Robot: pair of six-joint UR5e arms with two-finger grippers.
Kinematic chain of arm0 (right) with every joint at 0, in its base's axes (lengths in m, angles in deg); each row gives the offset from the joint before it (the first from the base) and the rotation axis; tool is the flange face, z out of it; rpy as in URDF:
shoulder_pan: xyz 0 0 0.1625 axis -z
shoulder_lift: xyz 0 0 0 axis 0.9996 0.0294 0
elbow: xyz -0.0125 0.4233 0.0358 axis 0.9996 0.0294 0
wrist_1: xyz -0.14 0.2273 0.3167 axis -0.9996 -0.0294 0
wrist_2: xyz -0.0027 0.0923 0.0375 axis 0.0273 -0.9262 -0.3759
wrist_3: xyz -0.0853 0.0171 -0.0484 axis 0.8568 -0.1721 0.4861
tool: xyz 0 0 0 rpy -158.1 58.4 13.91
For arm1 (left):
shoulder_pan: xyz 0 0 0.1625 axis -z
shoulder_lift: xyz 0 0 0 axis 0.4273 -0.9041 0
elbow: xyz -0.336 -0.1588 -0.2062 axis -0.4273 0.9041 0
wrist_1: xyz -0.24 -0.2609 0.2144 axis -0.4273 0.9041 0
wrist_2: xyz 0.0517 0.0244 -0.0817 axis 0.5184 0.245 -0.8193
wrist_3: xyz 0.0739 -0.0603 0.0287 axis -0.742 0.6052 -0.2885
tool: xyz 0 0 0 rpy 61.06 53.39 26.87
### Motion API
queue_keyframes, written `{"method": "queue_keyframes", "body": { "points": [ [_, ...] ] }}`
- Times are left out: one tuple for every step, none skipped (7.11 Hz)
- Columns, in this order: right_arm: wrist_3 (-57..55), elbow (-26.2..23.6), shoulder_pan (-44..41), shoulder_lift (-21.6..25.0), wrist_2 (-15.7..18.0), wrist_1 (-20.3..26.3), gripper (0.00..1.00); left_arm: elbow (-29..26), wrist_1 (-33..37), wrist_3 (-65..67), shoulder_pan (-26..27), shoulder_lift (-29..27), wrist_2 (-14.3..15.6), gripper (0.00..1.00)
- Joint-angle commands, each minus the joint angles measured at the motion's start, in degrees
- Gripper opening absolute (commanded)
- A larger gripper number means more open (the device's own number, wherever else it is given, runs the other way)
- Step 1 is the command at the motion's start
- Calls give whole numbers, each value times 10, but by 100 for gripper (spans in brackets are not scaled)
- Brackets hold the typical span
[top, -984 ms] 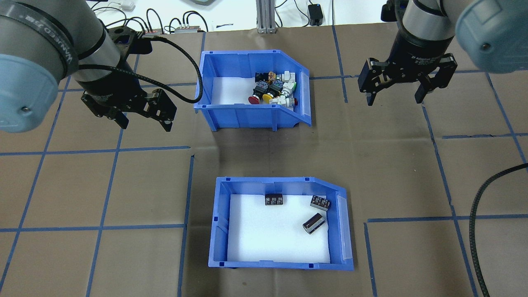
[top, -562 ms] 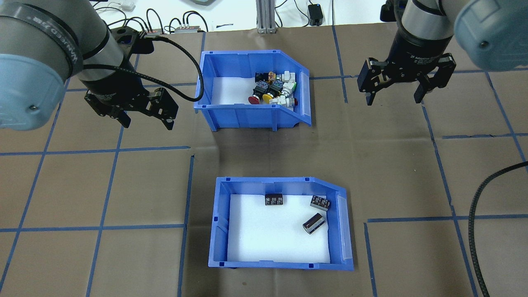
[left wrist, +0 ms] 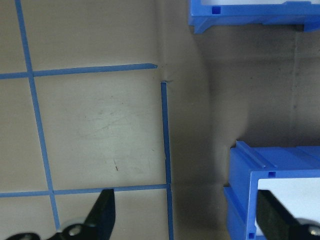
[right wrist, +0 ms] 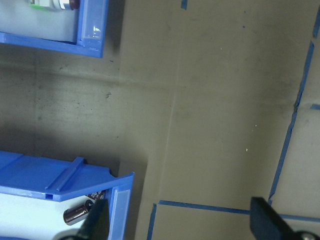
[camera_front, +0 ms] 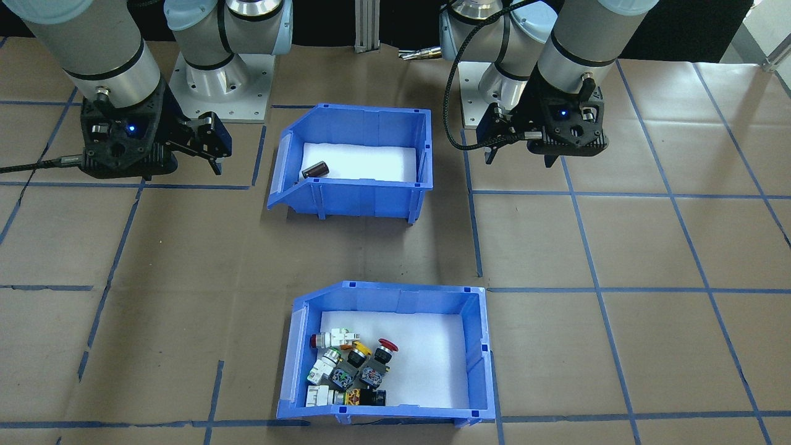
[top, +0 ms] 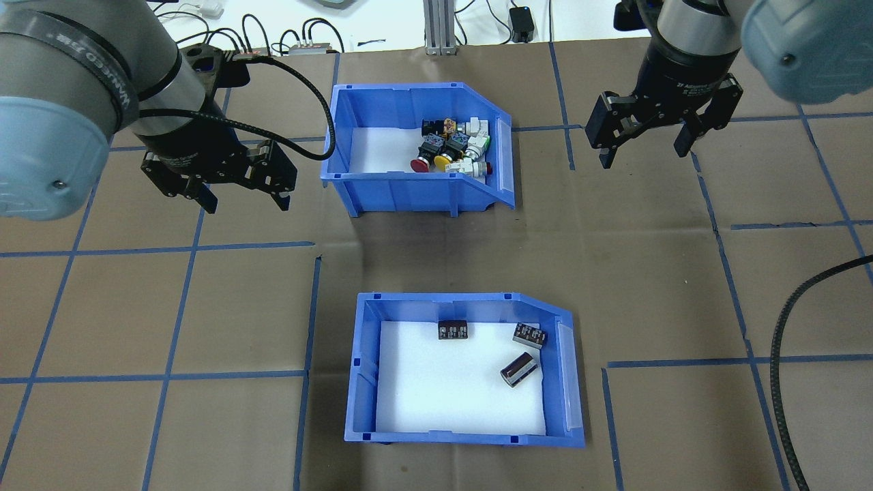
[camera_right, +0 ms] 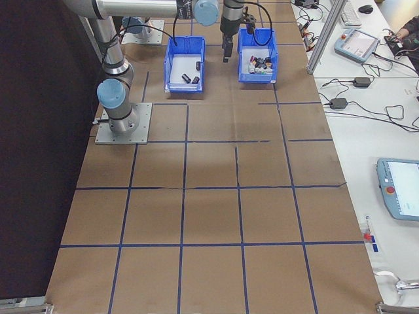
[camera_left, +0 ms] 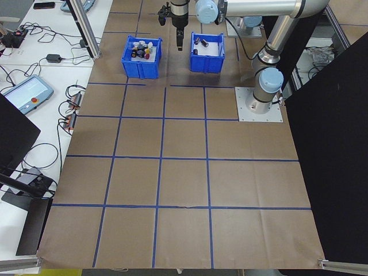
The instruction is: Place battery box in front
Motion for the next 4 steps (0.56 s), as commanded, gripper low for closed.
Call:
{"method": "queue_keyframes", "body": {
  "points": [
    [84,59,-9,-47,0,0,100,8,-3,50,0,4,-2,100],
    [179,93,-32,-82,-1,-12,100,10,-10,64,0,-3,-4,100],
    [252,126,-57,-117,0,-32,100,10,-12,73,3,-4,-33,100],
    [278,164,-79,-145,0,-30,100,9,-12,122,4,-4,-50,100]
  ]
}}
